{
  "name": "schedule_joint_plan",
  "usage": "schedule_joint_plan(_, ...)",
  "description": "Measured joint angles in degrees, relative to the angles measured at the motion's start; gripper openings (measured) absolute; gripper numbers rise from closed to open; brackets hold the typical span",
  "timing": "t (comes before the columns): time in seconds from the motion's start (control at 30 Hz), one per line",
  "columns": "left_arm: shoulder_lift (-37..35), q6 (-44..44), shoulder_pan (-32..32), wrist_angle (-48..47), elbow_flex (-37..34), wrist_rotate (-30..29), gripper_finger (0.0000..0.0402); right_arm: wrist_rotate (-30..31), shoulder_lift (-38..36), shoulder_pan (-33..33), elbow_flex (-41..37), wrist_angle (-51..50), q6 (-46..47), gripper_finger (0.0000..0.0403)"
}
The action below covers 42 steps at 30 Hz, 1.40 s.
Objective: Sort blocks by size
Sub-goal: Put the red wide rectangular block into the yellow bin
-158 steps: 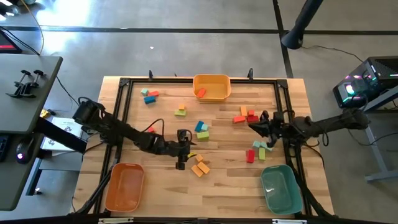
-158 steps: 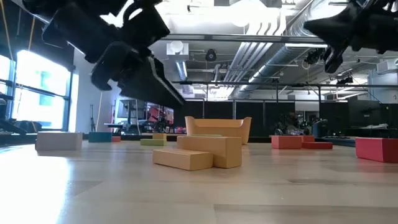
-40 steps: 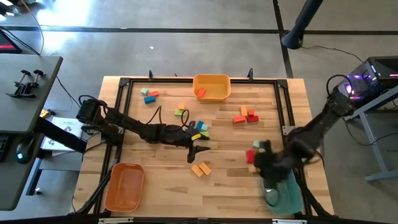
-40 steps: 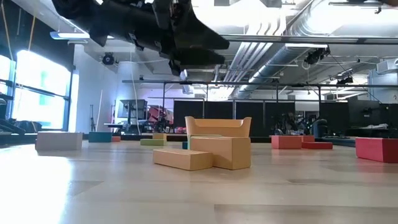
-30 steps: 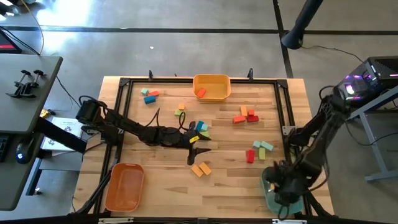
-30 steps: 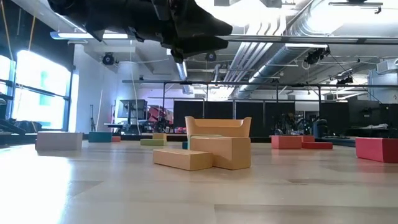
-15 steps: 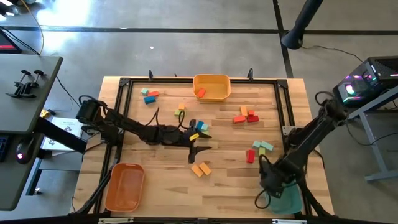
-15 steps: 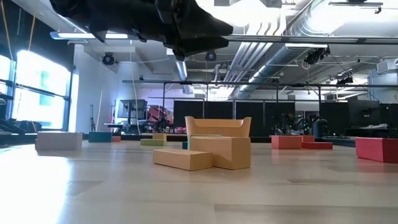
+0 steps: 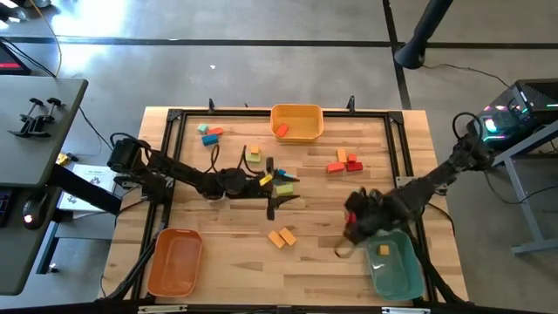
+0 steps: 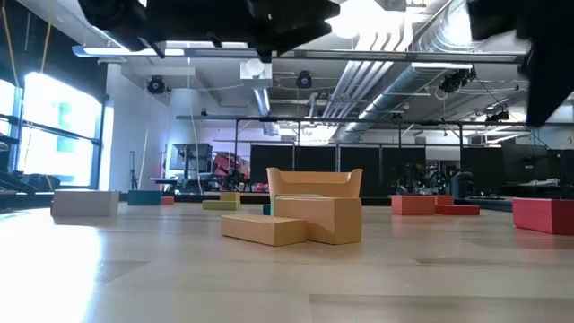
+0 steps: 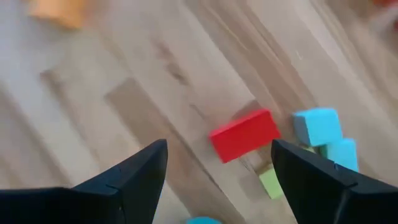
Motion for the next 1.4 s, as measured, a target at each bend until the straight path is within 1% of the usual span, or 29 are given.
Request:
schedule_joint_plan(0.07, 0.0, -0.8, 0.7, 1.0, 0.0, 0.0, 0.0199, -3.1, 0.0, -3.4, -2.1, 0.1, 0.2, 0.0281)
schedule_joint_plan(0.17, 0.0, -3.1, 1.4, 0.0, 0.0, -0.2, 0.0199, -5.9, 0.0, -7.1, -5.8, 1.5, 2.4, 0.0281)
schedule_joint_plan(0.3, 0.0, -4.9, 1.1, -2.5, 0.0, -0.1, 0.0199, -10.3, 0.0, -9.7, -11.4, 8.2, 4.9, 0.0281)
schedule_joint_plan(0.47, 0.0, -4.9, -0.4, -3.4, 0.0, -0.2, 0.0199, -11.6, 0.0, -11.2, -19.1, 20.3, 8.7, 0.0281)
schedule_joint_plan(0.57, 0.0, -4.9, -1.3, -3.4, 0.0, -0.9, 0.0199, -10.3, 0.0, -12.5, -22.3, 25.7, 11.2, 0.0281)
schedule_joint_plan(0.63, 0.0, -4.9, -1.9, -3.4, 0.0, -1.2, 0.0199, -9.6, -0.1, -13.2, -23.7, 27.2, 11.8, 0.0279)
schedule_joint_plan(0.73, 0.0, -5.1, -2.9, -3.5, 0.0, -2.2, 0.0199, -9.6, -0.2, -13.9, -24.7, 28.1, 11.6, 0.0265)
schedule_joint_plan(0.87, 0.4, -6.0, -4.4, -3.8, 0.0, -4.2, 0.0199, -9.0, -0.1, -13.7, -25.0, 28.0, 8.5, 0.0228)
schedule_joint_plan(1.0, 0.4, -6.0, -5.3, -3.6, 0.0, -6.9, 0.0199, -7.9, -0.1, -12.8, -25.1, 28.3, 4.8, 0.0172)
schedule_joint_plan(1.1, 0.4, -6.2, -5.9, -3.5, 0.0, -8.7, 0.0199, -6.1, 0.0, -12.2, -24.4, 30.4, 2.5, 0.0129)
schedule_joint_plan(1.2, 0.4, -5.7, -7.3, -3.6, 0.0, -10.6, 0.0199, -3.9, 0.2, -11.4, -22.1, 33.7, -1.1, 0.0125)
schedule_joint_plan(1.27, 0.0, -2.1, -9.3, -4.0, 0.0, -12.7, 0.0199, -3.2, 0.1, -11.1, -19.0, 37.5, -5.6, 0.0125)
schedule_joint_plan(1.33, -0.8, 3.0, -11.8, -4.1, 0.0, -17.2, 0.0199, -1.7, 0.1, -11.1, -15.5, 37.4, -11.2, 0.0125)
schedule_joint_plan(1.4, -1.8, 8.4, -14.5, -3.9, 0.0, -24.5, 0.0199, 0.6, 0.1, -13.0, -11.3, 36.5, -18.4, 0.0125)
